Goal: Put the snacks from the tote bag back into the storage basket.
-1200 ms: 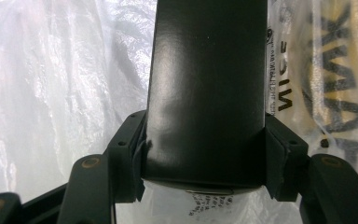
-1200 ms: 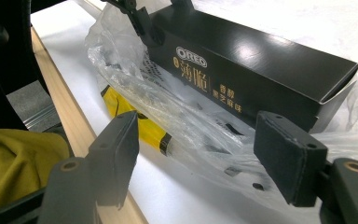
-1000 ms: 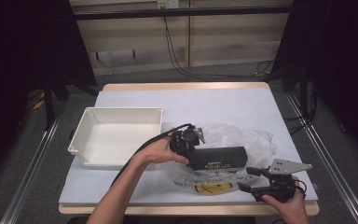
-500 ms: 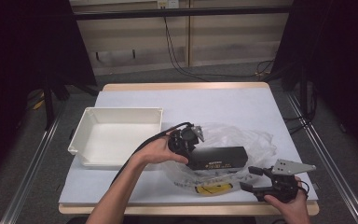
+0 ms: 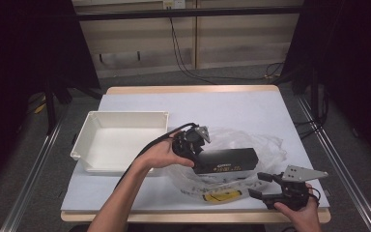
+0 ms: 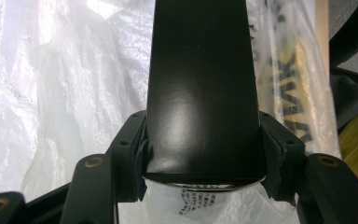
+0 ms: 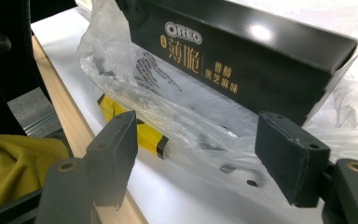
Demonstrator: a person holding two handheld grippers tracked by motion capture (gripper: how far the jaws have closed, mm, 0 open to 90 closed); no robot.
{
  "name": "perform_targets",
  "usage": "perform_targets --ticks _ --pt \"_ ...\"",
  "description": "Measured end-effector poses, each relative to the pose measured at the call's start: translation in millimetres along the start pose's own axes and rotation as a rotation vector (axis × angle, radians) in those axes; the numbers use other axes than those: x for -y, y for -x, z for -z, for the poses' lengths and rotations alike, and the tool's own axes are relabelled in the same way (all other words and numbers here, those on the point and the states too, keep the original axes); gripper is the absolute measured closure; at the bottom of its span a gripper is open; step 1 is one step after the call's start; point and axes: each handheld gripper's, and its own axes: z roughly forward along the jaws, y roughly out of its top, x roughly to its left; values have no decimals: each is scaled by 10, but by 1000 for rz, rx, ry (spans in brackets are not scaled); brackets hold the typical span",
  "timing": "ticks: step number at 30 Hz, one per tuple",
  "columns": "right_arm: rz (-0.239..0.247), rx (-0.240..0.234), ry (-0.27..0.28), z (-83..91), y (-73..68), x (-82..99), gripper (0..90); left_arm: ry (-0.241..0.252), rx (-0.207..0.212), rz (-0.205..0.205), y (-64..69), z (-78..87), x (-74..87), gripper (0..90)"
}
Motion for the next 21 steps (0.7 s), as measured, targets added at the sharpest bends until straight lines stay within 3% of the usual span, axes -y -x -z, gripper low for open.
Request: perform_targets --ticks 21 --pt "7 -7 13 7 -7 -4 286 83 -13 -56 36 343 -45 435"
